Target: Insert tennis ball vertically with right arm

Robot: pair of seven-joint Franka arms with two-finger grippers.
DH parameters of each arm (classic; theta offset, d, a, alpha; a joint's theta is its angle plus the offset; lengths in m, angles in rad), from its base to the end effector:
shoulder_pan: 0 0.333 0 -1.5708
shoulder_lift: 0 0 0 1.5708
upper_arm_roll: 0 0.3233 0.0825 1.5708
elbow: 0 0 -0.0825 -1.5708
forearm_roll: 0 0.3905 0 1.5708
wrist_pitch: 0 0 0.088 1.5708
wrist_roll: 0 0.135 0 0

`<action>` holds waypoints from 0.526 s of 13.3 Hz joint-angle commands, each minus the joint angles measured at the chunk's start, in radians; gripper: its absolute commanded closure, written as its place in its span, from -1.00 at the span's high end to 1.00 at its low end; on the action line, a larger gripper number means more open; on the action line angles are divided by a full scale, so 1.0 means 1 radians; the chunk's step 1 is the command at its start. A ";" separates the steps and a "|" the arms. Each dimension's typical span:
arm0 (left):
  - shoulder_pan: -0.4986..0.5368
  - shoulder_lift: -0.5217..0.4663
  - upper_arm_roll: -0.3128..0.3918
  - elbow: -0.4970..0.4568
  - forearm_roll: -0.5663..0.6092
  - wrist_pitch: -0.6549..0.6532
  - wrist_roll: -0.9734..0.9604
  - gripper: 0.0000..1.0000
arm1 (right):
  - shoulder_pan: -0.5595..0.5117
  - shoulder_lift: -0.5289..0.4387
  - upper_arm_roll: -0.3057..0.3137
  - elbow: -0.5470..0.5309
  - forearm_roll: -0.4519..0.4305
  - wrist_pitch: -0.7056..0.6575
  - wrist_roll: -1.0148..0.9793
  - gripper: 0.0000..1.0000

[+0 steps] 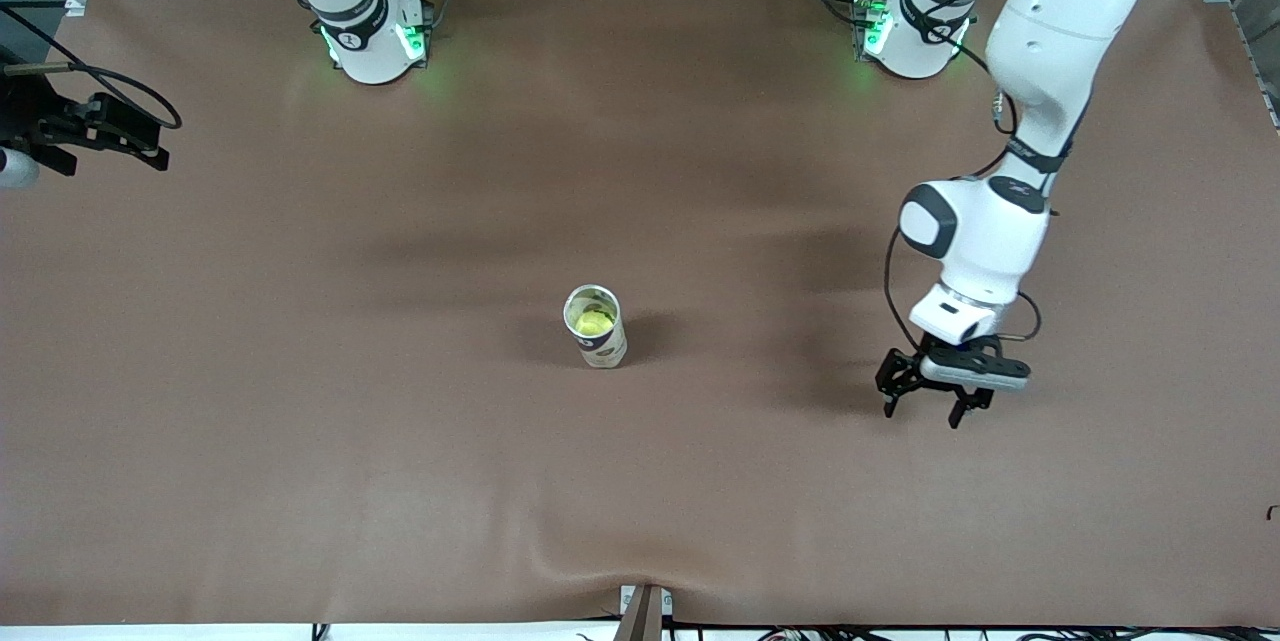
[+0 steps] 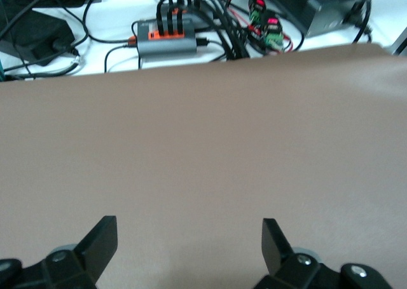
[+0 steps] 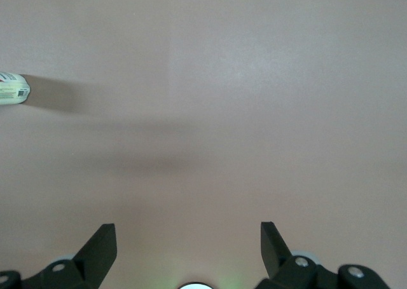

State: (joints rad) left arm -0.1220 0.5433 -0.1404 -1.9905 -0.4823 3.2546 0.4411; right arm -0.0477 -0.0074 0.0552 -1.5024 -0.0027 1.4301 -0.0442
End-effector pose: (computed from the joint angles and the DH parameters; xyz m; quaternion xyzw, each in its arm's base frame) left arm 0.6646 -0.1219 0.2433 0.9345 -0.0737 0.3433 0.0580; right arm 0.5423 0.0038 0.6283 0.9991 0.0257 -0.0325 0.0009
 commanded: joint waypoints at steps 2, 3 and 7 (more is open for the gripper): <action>0.024 -0.068 0.013 0.087 -0.001 -0.208 -0.005 1.00 | -0.012 -0.008 0.012 0.005 -0.003 -0.004 0.000 1.00; 0.024 -0.080 0.025 0.116 0.001 -0.281 -0.007 1.00 | -0.014 -0.008 0.011 0.008 -0.003 -0.004 0.000 1.00; 0.021 -0.097 0.134 0.347 0.072 -0.678 -0.008 1.00 | -0.014 -0.008 0.012 0.008 -0.002 -0.004 0.001 1.00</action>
State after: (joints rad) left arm -0.1002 0.4492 -0.0506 -1.7474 -0.4690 2.7313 0.4422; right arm -0.0478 -0.0074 0.0547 -1.5012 -0.0030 1.4304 -0.0440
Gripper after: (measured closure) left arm 0.000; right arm 0.000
